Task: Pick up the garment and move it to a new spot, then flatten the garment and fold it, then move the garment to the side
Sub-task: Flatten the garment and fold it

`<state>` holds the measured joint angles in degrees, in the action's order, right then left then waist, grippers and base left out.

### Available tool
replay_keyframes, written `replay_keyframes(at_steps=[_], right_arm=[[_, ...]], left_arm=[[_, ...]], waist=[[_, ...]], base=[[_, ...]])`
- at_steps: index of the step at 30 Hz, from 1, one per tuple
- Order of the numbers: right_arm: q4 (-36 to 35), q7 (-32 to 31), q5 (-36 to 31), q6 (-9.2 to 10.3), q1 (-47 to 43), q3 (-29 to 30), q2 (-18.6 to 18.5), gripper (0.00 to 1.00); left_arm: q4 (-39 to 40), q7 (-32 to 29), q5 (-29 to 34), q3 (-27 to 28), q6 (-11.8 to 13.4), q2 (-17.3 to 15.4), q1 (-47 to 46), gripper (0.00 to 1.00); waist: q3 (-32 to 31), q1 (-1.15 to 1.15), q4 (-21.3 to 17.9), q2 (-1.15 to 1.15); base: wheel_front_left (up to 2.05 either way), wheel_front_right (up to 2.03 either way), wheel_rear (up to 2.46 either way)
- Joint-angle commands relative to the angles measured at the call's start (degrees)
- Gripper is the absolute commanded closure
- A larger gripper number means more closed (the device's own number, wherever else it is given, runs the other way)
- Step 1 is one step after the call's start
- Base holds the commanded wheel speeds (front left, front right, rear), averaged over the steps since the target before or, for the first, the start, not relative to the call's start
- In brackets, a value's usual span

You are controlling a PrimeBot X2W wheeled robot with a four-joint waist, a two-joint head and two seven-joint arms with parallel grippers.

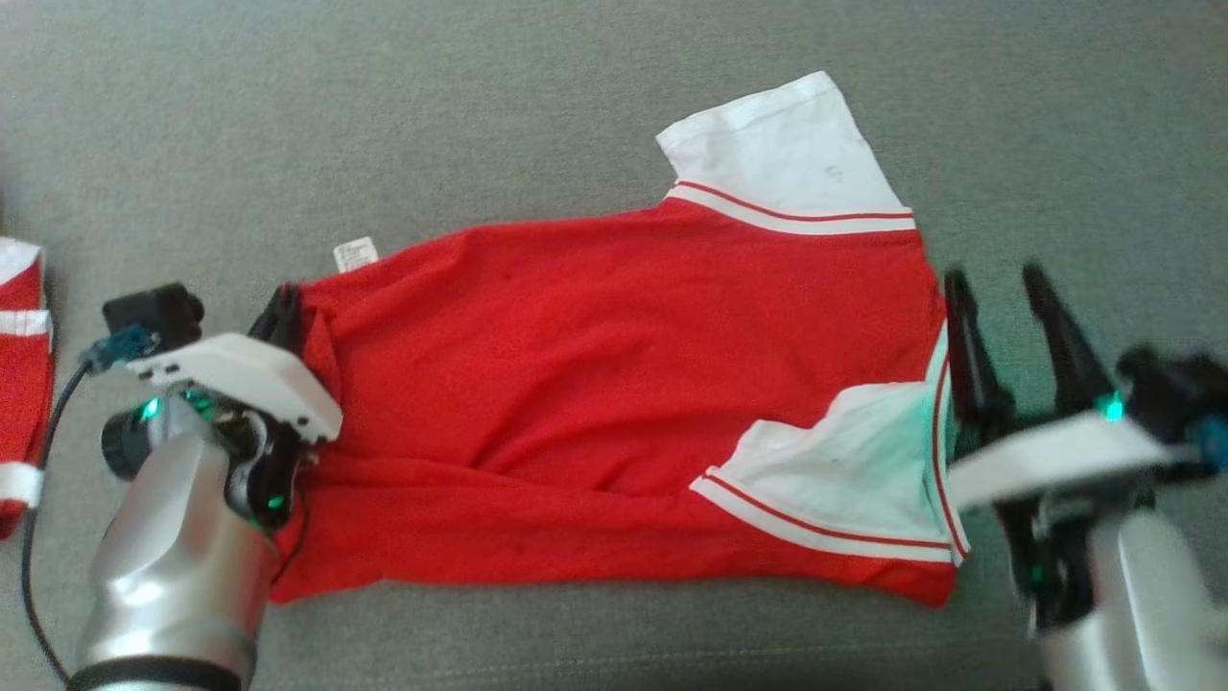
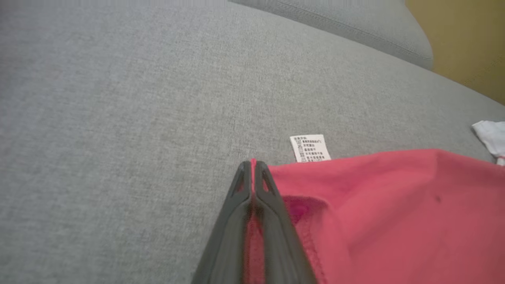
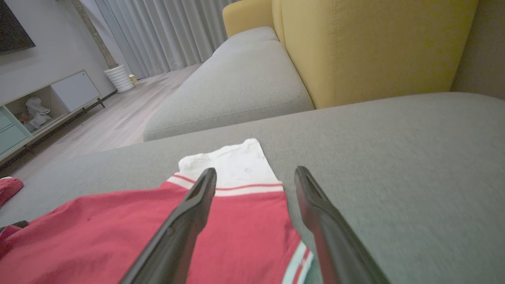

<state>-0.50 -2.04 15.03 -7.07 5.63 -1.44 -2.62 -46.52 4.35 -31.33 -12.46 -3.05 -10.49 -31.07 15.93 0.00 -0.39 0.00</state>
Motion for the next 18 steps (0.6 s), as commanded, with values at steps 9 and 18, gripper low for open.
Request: replay_keyframes(at_steps=[9,18], right_arm=[[17.33,-2.60,2.87,-0.42,24.34,-1.83,-5.92,0.00],[41.00,-7.02,0.90,-0.42,42.81,-6.15,-10.86,0.00]], left_arm=[[2.08,3.77,1.40,-1.24,-1.52,1.88,-9.18,1.00],[-0.68,5.97,1.60,-5.19,-3.18,5.63,-15.89,1.00]], waist=[[5.91,0.00,5.79,0.00],[11.02,0.00,10.83,0.00]], base=[[0.00,0.00,0.00],[0.00,0.00,0.00]])
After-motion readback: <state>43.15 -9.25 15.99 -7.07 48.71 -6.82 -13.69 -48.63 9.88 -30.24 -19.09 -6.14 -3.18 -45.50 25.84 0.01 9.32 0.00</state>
